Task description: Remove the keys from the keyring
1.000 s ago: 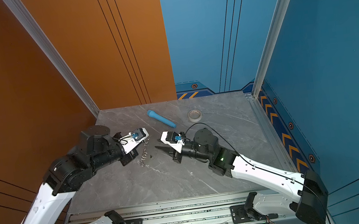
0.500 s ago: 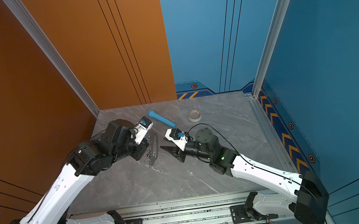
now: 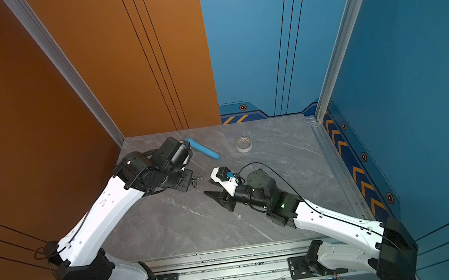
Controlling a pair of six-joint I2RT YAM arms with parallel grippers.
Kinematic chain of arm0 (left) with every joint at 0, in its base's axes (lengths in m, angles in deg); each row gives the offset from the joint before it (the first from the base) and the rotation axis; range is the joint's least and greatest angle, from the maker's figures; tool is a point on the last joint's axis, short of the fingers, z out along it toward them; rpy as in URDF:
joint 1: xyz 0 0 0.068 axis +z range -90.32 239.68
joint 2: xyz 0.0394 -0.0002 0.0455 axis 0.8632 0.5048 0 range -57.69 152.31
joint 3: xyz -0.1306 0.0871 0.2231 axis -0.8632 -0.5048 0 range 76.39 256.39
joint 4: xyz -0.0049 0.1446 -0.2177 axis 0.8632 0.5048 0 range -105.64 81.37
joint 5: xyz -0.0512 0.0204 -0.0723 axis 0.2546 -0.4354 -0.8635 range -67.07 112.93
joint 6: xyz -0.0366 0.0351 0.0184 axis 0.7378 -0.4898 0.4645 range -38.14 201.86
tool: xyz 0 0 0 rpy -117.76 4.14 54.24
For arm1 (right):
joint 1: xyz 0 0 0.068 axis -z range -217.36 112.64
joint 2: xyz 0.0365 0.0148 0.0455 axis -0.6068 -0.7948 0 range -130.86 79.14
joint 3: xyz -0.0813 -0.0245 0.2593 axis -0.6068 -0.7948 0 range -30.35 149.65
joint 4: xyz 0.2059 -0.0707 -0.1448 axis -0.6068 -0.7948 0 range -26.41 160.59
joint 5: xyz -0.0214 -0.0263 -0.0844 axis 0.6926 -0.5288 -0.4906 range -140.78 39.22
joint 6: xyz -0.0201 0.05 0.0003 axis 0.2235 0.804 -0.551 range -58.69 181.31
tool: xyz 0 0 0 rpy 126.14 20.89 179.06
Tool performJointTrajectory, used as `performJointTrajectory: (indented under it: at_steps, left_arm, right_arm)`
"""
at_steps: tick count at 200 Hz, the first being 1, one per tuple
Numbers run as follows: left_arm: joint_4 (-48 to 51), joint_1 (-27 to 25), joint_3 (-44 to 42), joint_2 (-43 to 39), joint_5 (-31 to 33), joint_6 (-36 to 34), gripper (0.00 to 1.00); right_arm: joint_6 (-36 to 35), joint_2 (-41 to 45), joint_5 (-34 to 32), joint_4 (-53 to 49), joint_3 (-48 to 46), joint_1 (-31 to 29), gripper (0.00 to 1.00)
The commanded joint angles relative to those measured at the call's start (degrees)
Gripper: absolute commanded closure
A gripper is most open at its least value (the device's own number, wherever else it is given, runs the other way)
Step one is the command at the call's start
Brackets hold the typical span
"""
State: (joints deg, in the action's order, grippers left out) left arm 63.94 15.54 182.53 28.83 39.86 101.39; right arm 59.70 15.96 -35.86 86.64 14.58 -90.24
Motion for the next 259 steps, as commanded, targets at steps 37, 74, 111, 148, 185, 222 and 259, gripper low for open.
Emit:
performJointTrajectory:
  at_steps: [37, 74, 111, 148, 185, 222, 259]
  left_arm:
    - [3.73, 0.96, 2.48, -1.42, -6.07, 5.26, 1.0]
    - [3.88, 1.6, 3.67, -1.32, -7.16, 6.15, 1.0]
    - [5.83, 2.78, 4.9, -0.62, -6.66, 6.54, 1.0]
    - [8.06, 3.09, 8.0, 1.17, -5.56, 8.38, 1.0]
    - [10.36, 3.08, 10.23, 2.51, -5.02, 12.91, 1.0]
    - [10.69, 2.92, 10.91, 3.19, -4.49, 18.11, 1.0]
    - [10.43, 3.1, 13.19, 5.1, -3.22, 23.13, 1.0]
  right_arm:
    - [-0.59, -6.67, -2.51, 9.03, 0.16, -0.22, 0.6]
    - [0.33, -11.58, 2.0, 13.87, 2.92, -0.36, 0.62]
    - [-0.39, -12.39, 2.39, 14.89, 3.8, -1.18, 0.64]
    - [-2.48, -13.18, 0.82, 12.8, 4.76, -2.56, 0.61]
    - [-2.62, -13.63, -0.41, 12.06, 4.81, -2.56, 0.57]
    - [-2.05, -13.07, -0.92, 12.15, 4.23, -2.38, 0.56]
    - [-0.27, -11.06, -1.75, 12.36, 2.03, -1.6, 0.55]
